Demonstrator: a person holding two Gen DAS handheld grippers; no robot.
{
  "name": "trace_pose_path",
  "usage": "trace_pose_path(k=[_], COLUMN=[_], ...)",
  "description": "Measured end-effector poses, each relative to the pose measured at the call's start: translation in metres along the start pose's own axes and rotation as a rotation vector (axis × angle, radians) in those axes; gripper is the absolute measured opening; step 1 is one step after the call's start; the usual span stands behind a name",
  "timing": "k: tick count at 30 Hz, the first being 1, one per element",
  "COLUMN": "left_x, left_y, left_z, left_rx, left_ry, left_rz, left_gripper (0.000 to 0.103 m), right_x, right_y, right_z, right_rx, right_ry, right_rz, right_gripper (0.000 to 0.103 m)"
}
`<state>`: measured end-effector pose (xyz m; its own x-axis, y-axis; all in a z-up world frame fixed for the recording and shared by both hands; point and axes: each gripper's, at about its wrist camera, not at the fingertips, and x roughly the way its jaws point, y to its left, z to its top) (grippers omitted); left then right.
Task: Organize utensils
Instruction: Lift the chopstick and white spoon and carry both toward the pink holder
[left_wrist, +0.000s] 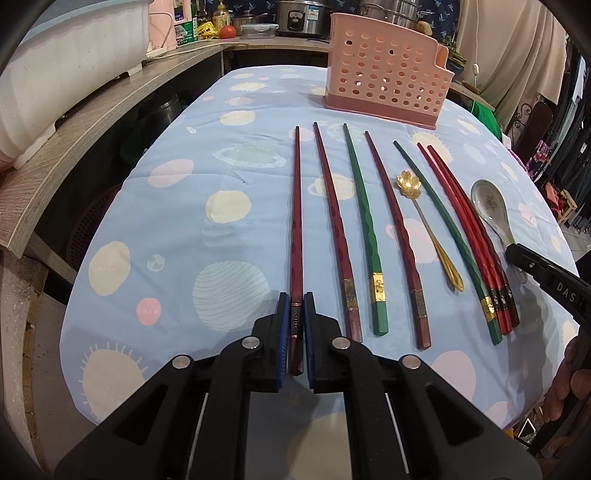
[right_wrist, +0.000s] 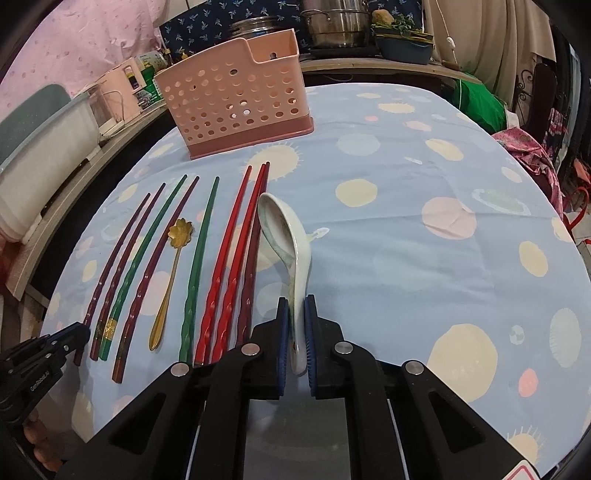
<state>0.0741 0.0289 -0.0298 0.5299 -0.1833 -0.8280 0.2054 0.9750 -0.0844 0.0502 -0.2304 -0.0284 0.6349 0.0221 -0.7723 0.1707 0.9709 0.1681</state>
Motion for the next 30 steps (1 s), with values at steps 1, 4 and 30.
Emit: trace_pose_path(k=[1, 4, 30], left_x=[0.0, -0.005, -0.086], left_y=[0.001, 0.003, 0.005], left_z=[0.001, 0.002, 0.144], left_rx=[-0.004, -0.013, 0.007], left_ry=[0.003, -0.004, -0.301], left_rz=[-0.004, -0.008, 0.015], left_gripper=[0.007, 0.007, 0.007], right_x=[-0.003, -0.013, -0.05], right_y=[-0.001, -0.004, -0.017], right_z=[0.001, 0.006, 0.112], right_rx=[0.003, 0.01, 0.023], right_ry=[-0.006, -0.028, -0.217], right_rz=[-0.001, 0.0, 0.043], right_gripper=[0.008, 0.007, 0.006])
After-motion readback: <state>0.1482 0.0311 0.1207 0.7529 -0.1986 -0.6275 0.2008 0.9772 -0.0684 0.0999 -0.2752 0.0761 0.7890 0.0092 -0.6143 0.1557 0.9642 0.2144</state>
